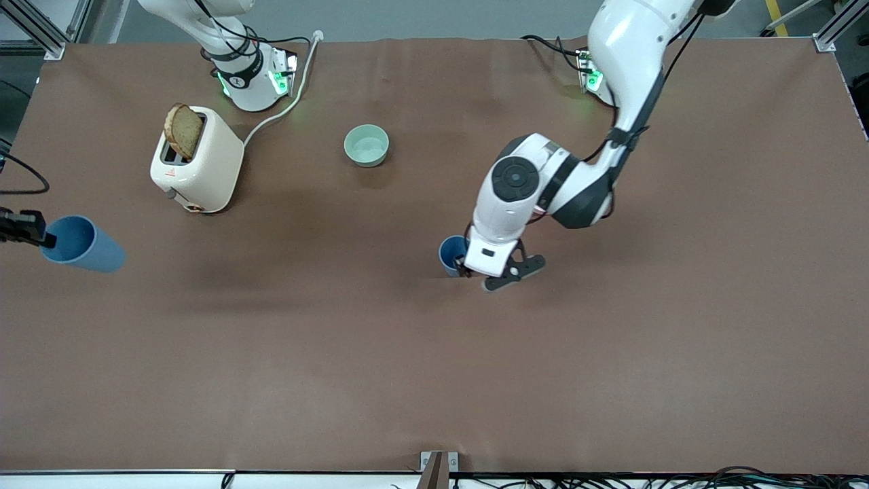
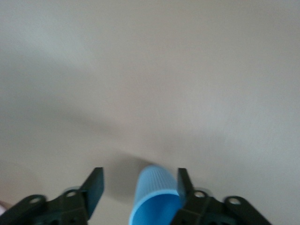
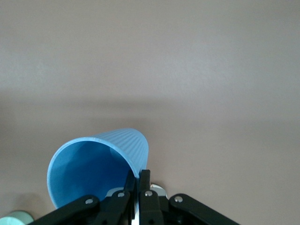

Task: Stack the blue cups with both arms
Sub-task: 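Set the cup down, open the left gripper and withdraw the left arm, then carry the held blue cup with the right gripper over the placed cup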

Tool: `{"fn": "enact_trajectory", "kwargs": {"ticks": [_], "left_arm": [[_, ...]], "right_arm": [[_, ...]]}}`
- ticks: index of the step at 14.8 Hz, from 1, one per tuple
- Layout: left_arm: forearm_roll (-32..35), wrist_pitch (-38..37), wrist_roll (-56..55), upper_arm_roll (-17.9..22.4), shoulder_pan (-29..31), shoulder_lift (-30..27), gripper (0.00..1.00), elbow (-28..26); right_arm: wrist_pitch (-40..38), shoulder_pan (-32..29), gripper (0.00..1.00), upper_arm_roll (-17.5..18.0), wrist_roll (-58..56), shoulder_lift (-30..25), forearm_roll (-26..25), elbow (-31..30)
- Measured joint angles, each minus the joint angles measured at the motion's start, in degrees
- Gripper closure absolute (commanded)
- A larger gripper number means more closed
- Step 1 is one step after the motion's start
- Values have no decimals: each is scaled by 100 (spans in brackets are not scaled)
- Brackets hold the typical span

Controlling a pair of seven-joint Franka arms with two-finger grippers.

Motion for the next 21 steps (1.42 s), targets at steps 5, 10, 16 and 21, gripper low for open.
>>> {"fn": "enact_trajectory", "kwargs": {"ticks": [5, 10, 16, 21], "left_arm": [[118, -2484, 1800, 22, 907, -1225, 0, 946], [113, -3241, 3951, 34, 2142, -2151, 0, 1049], [-36, -3892, 6041, 31, 3041, -2739, 0, 1035], [-326, -4045, 6480, 724, 2710, -3132, 0, 647]], "right_arm": [[-455, -166, 99, 191, 137, -576, -99, -45], [-542, -275, 100, 303, 211, -811, -101, -290], [-406, -275, 100, 1208, 1657, -888, -96, -552], [366, -187, 100, 2669, 3718, -754, -88, -714]]}}
